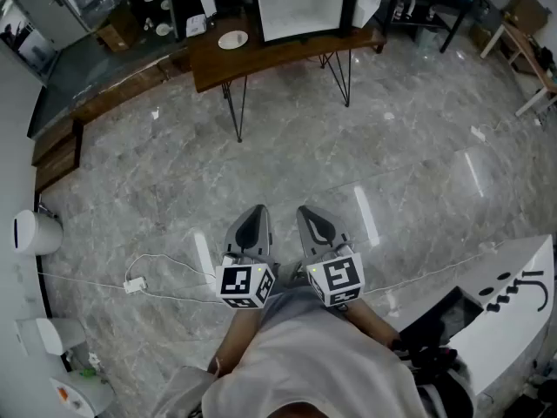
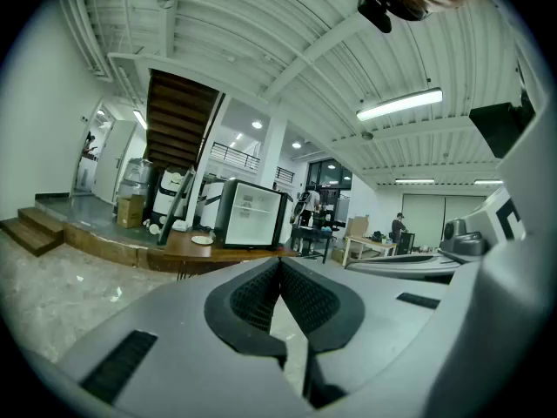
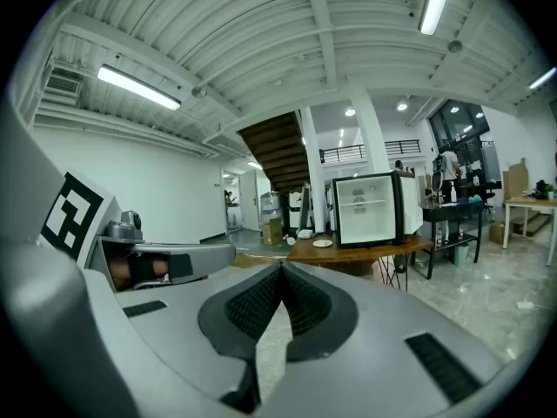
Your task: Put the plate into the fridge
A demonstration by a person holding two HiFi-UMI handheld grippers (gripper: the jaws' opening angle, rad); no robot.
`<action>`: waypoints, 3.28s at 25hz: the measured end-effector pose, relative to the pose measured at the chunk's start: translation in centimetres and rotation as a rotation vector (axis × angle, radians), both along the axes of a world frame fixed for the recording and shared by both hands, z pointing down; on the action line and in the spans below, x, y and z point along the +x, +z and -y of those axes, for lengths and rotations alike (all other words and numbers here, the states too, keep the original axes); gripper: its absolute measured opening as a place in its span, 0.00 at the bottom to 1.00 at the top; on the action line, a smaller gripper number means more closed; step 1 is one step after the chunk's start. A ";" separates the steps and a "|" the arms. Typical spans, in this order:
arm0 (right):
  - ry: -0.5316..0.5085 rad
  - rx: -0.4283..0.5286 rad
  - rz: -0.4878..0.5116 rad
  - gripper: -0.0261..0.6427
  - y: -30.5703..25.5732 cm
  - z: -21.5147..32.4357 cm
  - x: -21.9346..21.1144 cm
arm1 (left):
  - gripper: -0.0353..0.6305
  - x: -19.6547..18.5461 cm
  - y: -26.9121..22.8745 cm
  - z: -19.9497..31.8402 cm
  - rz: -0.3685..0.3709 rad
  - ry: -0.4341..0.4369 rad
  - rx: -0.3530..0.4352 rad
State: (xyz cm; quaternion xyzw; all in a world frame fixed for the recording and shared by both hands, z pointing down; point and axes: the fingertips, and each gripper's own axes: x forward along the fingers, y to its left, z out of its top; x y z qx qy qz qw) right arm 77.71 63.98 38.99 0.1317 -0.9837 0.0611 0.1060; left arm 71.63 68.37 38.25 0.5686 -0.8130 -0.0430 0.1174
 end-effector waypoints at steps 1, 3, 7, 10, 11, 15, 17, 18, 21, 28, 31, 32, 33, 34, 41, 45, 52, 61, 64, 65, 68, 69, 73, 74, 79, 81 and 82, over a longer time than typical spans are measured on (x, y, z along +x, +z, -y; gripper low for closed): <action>-0.001 0.000 -0.004 0.06 0.3 0.1 0.0 | 0.08 0.1 0.2 0.1 0.000 0.001 -0.001; -0.002 0.000 -0.011 0.06 0.8 0.5 0.1 | 0.08 0.3 0.6 0.5 -0.001 0.003 -0.005; -0.009 -0.009 -0.018 0.06 1.3 1.7 -0.1 | 0.08 0.3 1.3 1.6 -0.008 0.000 -0.019; -0.017 -0.032 -0.009 0.06 1.7 2.5 -0.9 | 0.08 -0.4 1.8 2.3 -0.011 -0.006 -0.029; -0.017 -0.041 -0.002 0.06 1.8 2.7 -1.2 | 0.08 -0.7 1.9 2.4 -0.012 -0.008 -0.030; -0.016 -0.050 0.001 0.06 2.1 3.7 -3.2 | 0.08 -2.5 2.1 3.3 -0.017 -0.015 -0.032; -0.025 -0.052 -0.008 0.07 2.6 4.3 -5.0 | 0.08 -4.1 2.6 3.9 -0.024 -0.021 -0.033; -0.033 -0.054 -0.015 0.07 3.0 4.5 -6.1 | 0.08 -5.1 2.9 4.2 -0.029 -0.025 -0.034; -0.067 -0.065 -0.038 0.06 3.9 5.5 -9.6 | 0.08 -8.5 4.0 5.2 -0.053 -0.035 -0.039; -0.093 -0.034 -0.039 0.06 2.3 9.3 -22.5 | 0.08 -21.5 2.4 9.4 -0.044 -0.034 0.007; -0.105 -0.019 -0.031 0.07 0.6 10.1 -29.1 | 0.08 -27.9 0.9 10.4 -0.040 -0.025 0.015; -0.108 -0.010 -0.030 0.07 0.0 10.3 -31.2 | 0.08 -29.9 0.4 10.7 -0.037 -0.022 0.020; -0.110 -0.003 -0.027 0.06 -0.5 10.5 -33.3 | 0.08 -31.9 -0.1 11.0 -0.034 -0.019 0.025; -0.111 0.002 -0.025 0.07 -0.9 10.8 -35.3 | 0.08 -33.9 -0.6 11.4 -0.032 -0.015 0.030; -0.106 0.012 -0.034 0.06 -2.2 12.0 -47.3 | 0.08 -45.4 -2.4 13.3 -0.033 0.029 0.047; -0.093 0.007 -0.053 0.06 -0.7 14.1 -51.7 | 0.08 -49.8 -1.2 16.1 -0.036 0.072 0.036; -0.073 -0.016 -0.081 0.06 -0.2 15.9 -55.4 | 0.08 -53.7 -0.5 17.8 -0.072 0.086 0.020; -0.039 -0.024 -0.066 0.07 2.1 24.1 -65.6 | 0.08 -63.0 2.1 25.9 -0.079 0.121 -0.008; -0.047 -0.033 -0.058 0.06 1.5 28.0 -70.0 | 0.08 -67.0 1.3 29.8 -0.073 0.134 -0.010; -0.050 -0.031 -0.059 0.06 1.2 29.3 -71.4 | 0.08 -68.4 0.9 31.2 -0.070 0.135 -0.008; -0.047 -0.014 -0.051 0.07 0.1 33.6 -75.8 | 0.08 -72.6 -0.4 35.7 -0.062 0.143 0.003; -0.043 -0.010 -0.050 0.06 -0.2 35.2 -77.2 | 0.08 -73.9 -0.7 37.3 -0.061 0.148 0.008; -0.040 -0.004 -0.063 0.06 0.0 41.3 -82.0 | 0.08 -78.6 -0.7 43.9 -0.069 0.179 0.020; -0.037 -0.002 -0.065 0.07 0.0 42.8 -83.1 | 0.08 -79.7 -0.7 45.5 -0.069 0.187 0.021; -0.002 0.003 -0.051 0.06 0.2 50.1 -88.2 | 0.08 -84.4 -0.3 52.3 -0.059 0.217 0.029; 0.009 -0.003 -0.040 0.06 0.1 52.1 -90.1 | 0.08 -86.2 -0.1 53.8 -0.056 0.219 0.022; 0.009 -0.005 -0.036 0.06 0.0 52.8 -91.0 | 0.08 -87.0 -0.2 54.3 -0.055 0.215 0.019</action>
